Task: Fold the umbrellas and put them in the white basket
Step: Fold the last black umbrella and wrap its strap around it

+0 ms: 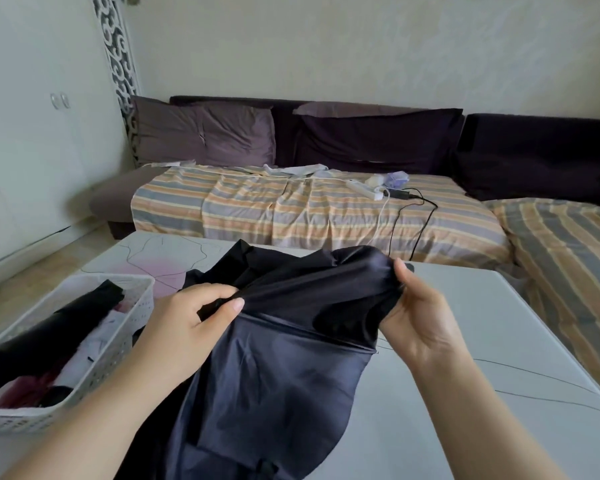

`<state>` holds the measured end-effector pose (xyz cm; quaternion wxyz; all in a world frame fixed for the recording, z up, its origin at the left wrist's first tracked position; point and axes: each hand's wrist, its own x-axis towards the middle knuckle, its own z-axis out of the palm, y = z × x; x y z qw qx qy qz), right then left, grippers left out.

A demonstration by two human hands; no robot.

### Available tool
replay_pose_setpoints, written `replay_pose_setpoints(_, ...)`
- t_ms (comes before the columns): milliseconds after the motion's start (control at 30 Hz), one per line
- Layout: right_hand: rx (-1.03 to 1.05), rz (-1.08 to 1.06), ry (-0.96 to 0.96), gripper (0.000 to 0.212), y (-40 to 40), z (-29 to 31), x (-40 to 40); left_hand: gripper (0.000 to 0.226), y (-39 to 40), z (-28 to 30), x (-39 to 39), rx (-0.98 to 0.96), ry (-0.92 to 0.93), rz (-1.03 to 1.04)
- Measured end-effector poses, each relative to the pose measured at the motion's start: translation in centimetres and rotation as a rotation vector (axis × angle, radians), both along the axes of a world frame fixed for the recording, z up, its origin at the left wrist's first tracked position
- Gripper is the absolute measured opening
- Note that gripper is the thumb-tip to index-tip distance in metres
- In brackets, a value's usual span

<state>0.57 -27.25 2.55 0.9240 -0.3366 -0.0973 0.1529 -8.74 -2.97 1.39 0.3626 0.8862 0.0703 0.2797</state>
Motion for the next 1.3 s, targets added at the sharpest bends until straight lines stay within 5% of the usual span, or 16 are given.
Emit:
replay_pose_setpoints(100, -0.211, -0.176, 0.176, 0.021, -0.1, -0.5, 0.7, 0.020, -0.1, -0.1, -0.1, -0.003, -0.008, -0.012)
replay_pose_setpoints(200, -0.731, -0.417, 0.209, 0.039, -0.8, -0.5, -0.1, 0.018, 0.3, -0.2, -0.5, -0.019, -0.002, -0.003)
replay_pose_setpoints(300, -0.966, -0.638, -0.189, 0.022, -0.5, 2.0, -2.6, 0.018, 0.1, -0.2, -0.8, -0.042, 0.003, -0.009)
replay_pose_setpoints(400, -1.312, -0.531, -0.680, 0.016, 1.1, 4.6, -3.7, 0.018, -0.6, 0.0, -1.0, -0.017, -0.027, 0.002)
replay_pose_setpoints(533, -1.724, -0.355, -0.789, 0.038, 3.1, 7.2, -3.0, 0.016, -1.4, 0.6, -1.9, 0.020, -0.043, -0.006)
replay_pose_setpoints(700, -1.793, -0.175, -0.819, 0.023, 3.2, 8.8, -2.5, 0.019, -1.8, 0.4, -2.3, 0.005, -0.051, -0.029)
replay_pose_setpoints(967, -1.364, -0.333, -0.957, 0.023, 3.3, 11.2, -3.4, 0.019, -2.9, 1.1, -2.9, 0.033, -0.086, -0.149)
replay_pose_setpoints(1167, -1.777, 0.052, -0.956, 0.029, -0.7, 11.1, -3.1, 0.016, -2.7, 0.9, -3.2, 0.030, -0.073, -0.129)
replay_pose_setpoints(1300, -1.776, 0.166, -0.886, 0.049, -1.5, 10.0, -4.8, 0.014, -2.9, 1.0, -3.3, 0.037, -0.064, -0.136)
